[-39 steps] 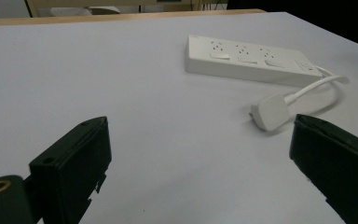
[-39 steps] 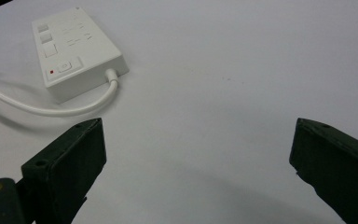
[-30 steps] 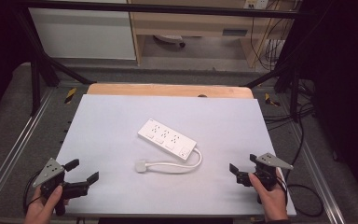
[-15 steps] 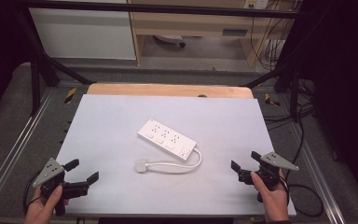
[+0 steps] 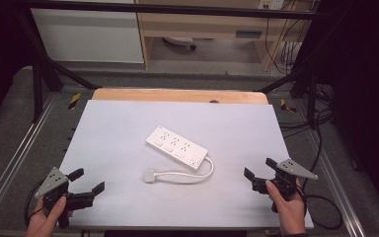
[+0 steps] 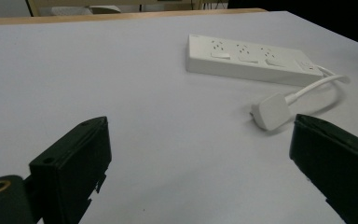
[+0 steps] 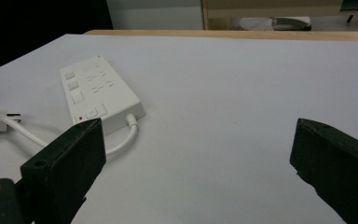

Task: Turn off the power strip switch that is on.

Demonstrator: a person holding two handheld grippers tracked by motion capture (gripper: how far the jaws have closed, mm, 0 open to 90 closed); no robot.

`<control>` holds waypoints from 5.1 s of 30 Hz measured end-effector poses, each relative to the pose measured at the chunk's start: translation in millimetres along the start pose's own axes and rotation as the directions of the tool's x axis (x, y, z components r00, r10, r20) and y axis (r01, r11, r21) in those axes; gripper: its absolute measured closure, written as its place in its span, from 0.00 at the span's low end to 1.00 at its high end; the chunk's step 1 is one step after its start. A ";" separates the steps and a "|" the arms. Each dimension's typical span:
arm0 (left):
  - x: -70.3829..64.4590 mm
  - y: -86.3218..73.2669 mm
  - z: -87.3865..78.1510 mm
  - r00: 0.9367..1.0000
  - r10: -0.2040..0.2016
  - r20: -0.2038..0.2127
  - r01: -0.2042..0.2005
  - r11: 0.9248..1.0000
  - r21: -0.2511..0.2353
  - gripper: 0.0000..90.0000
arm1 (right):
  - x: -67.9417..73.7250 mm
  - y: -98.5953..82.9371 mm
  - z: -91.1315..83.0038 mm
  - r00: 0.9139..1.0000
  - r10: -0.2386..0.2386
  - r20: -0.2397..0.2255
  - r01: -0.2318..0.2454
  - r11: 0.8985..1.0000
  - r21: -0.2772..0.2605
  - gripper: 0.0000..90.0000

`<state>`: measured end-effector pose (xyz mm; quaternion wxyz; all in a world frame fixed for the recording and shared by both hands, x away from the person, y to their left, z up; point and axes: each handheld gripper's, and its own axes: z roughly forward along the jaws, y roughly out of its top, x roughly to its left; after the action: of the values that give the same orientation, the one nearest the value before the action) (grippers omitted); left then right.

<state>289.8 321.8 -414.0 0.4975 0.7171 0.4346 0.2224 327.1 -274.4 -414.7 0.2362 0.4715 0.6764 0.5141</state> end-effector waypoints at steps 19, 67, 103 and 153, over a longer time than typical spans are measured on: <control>0.2 -0.3 0.4 1.000 -0.002 -0.002 0.002 1.000 0.005 0.06 | 8.8 11.9 7.0 1.000 -0.019 -0.023 0.019 1.000 0.012 0.04; 0.3 -1.3 0.8 1.000 -0.012 -0.005 0.012 1.000 0.009 0.06 | 42.7 61.1 56.8 0.992 -0.062 -0.113 0.065 0.998 0.023 0.05; 0.9 -1.4 1.1 1.000 -0.011 -0.005 0.011 1.000 0.013 0.06 | 72.2 76.2 99.9 0.980 -0.152 -0.131 0.155 0.988 0.017 0.77; 2.2 -1.4 0.5 1.000 -0.012 -0.003 0.012 1.000 0.009 0.06 | 112.6 63.3 154.9 0.955 -0.207 -0.212 0.225 0.972 0.062 1.00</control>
<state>290.8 323.6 -415.8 0.4946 0.7165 0.4406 0.2186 426.7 -100.2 -393.7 0.1999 0.3490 0.7660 0.5014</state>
